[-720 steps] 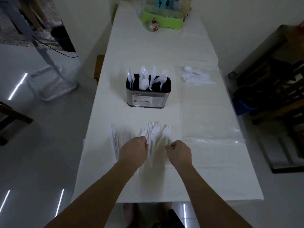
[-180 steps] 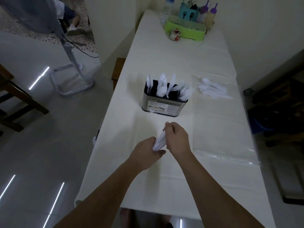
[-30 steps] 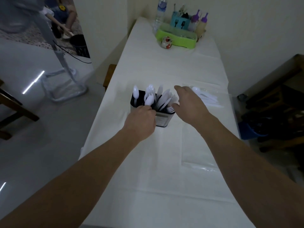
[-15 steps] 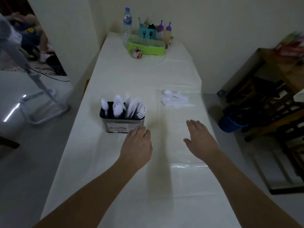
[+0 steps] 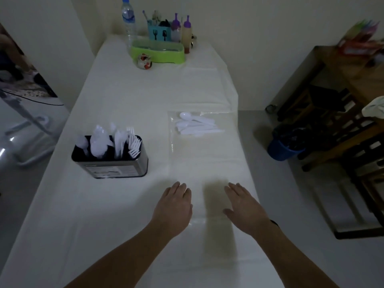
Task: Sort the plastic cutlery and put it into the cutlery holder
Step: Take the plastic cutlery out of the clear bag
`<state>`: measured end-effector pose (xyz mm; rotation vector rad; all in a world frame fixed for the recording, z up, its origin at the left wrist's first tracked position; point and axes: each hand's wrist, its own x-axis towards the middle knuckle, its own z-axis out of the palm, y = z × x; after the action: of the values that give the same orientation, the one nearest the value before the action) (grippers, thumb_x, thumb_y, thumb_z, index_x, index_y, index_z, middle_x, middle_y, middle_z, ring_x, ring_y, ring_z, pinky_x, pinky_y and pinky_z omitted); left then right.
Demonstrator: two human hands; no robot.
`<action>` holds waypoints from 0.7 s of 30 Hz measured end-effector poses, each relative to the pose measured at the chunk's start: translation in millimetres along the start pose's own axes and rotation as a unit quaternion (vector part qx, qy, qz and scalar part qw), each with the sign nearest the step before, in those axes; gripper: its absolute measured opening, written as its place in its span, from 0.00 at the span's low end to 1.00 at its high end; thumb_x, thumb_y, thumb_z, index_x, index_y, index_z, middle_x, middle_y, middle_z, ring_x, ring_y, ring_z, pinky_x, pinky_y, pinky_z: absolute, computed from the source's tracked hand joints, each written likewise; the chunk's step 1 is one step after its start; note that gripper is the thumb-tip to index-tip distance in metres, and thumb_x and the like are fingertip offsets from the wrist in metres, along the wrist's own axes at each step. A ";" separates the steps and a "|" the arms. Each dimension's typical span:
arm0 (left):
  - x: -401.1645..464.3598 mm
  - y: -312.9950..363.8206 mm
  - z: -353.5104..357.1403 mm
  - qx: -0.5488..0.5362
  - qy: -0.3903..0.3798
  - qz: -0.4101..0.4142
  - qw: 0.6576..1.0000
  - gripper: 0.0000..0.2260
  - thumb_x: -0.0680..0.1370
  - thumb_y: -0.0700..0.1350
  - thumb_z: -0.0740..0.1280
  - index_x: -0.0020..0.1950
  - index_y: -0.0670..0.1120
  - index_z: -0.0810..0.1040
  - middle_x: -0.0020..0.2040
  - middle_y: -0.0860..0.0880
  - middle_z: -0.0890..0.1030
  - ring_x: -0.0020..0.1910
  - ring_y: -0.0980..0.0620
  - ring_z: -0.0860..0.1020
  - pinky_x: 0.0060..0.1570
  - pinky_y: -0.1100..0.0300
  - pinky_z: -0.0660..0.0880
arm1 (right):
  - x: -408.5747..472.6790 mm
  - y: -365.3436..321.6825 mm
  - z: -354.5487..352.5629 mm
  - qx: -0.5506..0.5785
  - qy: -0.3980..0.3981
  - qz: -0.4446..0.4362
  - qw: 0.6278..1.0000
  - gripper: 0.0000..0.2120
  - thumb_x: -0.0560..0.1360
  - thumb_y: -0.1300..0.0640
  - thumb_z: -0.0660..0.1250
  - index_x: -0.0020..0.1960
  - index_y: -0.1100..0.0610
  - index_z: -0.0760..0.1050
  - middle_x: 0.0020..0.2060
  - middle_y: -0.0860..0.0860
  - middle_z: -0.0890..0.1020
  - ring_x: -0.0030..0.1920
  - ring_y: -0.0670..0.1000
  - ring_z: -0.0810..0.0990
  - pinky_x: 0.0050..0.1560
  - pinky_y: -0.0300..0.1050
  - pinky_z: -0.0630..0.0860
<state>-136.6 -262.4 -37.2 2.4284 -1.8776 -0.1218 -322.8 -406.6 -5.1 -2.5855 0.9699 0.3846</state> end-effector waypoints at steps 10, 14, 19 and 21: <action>22.2 13.9 26.9 -0.023 -0.020 0.005 1.000 0.20 0.78 0.53 0.62 0.64 0.42 0.75 0.64 0.41 0.77 0.66 0.42 0.73 0.65 0.50 0.72 | 25.4 35.4 34.8 -0.024 -0.027 -0.097 0.995 0.25 0.71 0.49 0.71 0.67 0.55 0.74 0.72 0.56 0.70 0.72 0.62 0.67 0.73 0.54 0.64; 19.4 14.2 29.0 -0.027 -0.027 -0.009 0.999 0.20 0.78 0.52 0.64 0.64 0.41 0.75 0.65 0.40 0.76 0.66 0.41 0.73 0.65 0.48 0.72 | 28.1 42.3 51.7 -0.059 -0.022 -0.115 0.991 0.19 0.72 0.46 0.62 0.58 0.52 0.80 0.67 0.53 0.76 0.67 0.58 0.75 0.71 0.54 0.66; 13.2 8.9 23.8 -0.032 -0.035 -0.107 0.993 0.17 0.77 0.48 0.67 0.62 0.41 0.75 0.63 0.39 0.75 0.60 0.40 0.75 0.58 0.48 0.76 | 22.6 40.8 61.0 -0.082 -0.029 -0.123 0.989 0.24 0.71 0.41 0.68 0.61 0.55 0.78 0.67 0.56 0.75 0.68 0.62 0.72 0.68 0.57 0.69; 10.7 6.8 21.2 -0.036 -0.044 -0.129 0.990 0.17 0.78 0.48 0.65 0.64 0.42 0.73 0.63 0.40 0.73 0.59 0.41 0.74 0.55 0.50 0.76 | 18.4 33.6 57.8 -0.082 -0.011 -0.125 0.989 0.19 0.68 0.48 0.75 0.55 0.56 0.82 0.62 0.58 0.79 0.62 0.65 0.77 0.61 0.58 0.76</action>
<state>-142.6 -274.6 -57.8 2.6437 -1.5495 -0.3099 -339.4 -416.9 -71.6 -2.8001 0.6185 0.4393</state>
